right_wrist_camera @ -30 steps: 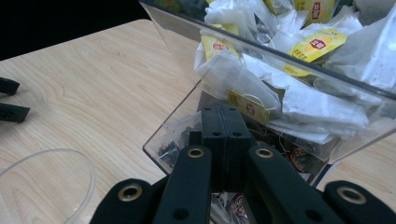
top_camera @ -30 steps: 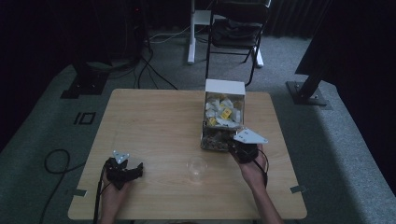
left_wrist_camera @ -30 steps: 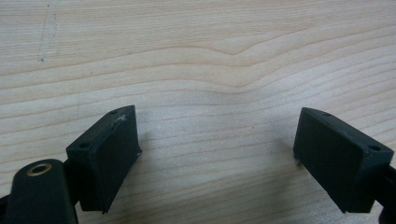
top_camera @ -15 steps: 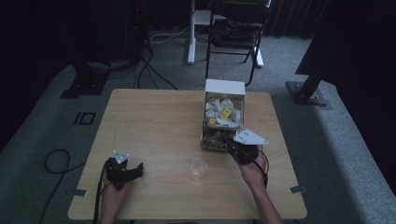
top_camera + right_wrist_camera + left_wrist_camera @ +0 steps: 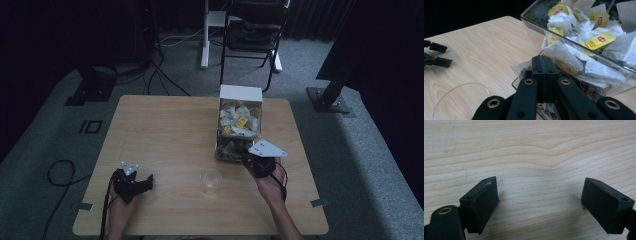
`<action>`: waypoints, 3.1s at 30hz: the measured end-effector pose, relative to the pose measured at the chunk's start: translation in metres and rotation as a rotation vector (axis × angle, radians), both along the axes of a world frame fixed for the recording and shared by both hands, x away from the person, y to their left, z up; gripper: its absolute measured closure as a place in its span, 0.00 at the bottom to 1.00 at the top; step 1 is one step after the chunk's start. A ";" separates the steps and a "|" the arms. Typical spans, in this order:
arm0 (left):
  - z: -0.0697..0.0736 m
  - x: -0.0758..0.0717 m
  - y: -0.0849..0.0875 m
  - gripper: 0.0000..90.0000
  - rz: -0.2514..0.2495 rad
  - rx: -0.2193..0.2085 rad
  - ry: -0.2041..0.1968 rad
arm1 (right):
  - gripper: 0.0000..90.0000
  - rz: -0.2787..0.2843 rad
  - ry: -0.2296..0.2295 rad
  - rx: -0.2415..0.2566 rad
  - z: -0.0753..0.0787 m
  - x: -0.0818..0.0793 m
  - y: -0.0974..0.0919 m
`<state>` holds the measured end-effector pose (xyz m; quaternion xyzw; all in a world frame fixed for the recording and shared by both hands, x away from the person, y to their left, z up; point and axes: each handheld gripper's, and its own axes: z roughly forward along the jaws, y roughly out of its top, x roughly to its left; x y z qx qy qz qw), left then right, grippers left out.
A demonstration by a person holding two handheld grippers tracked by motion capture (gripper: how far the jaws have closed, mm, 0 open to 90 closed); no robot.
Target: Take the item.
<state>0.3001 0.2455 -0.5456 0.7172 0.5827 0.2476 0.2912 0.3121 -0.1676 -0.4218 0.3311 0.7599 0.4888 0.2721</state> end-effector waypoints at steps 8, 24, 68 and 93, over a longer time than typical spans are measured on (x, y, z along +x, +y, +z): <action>0.000 0.000 0.000 0.17 -0.001 0.002 0.001 | 1.00 0.021 -0.008 0.008 0.004 -0.006 0.003; 0.000 0.000 0.000 0.17 0.000 0.000 0.001 | 1.00 0.056 -0.022 0.009 0.009 -0.012 0.008; 0.000 0.000 0.000 0.17 -0.001 0.001 -0.001 | 1.00 0.147 -0.039 0.001 0.017 -0.036 0.026; 0.000 0.000 0.000 0.17 0.000 -0.001 -0.002 | 1.00 0.191 -0.010 -0.021 0.006 -0.048 0.038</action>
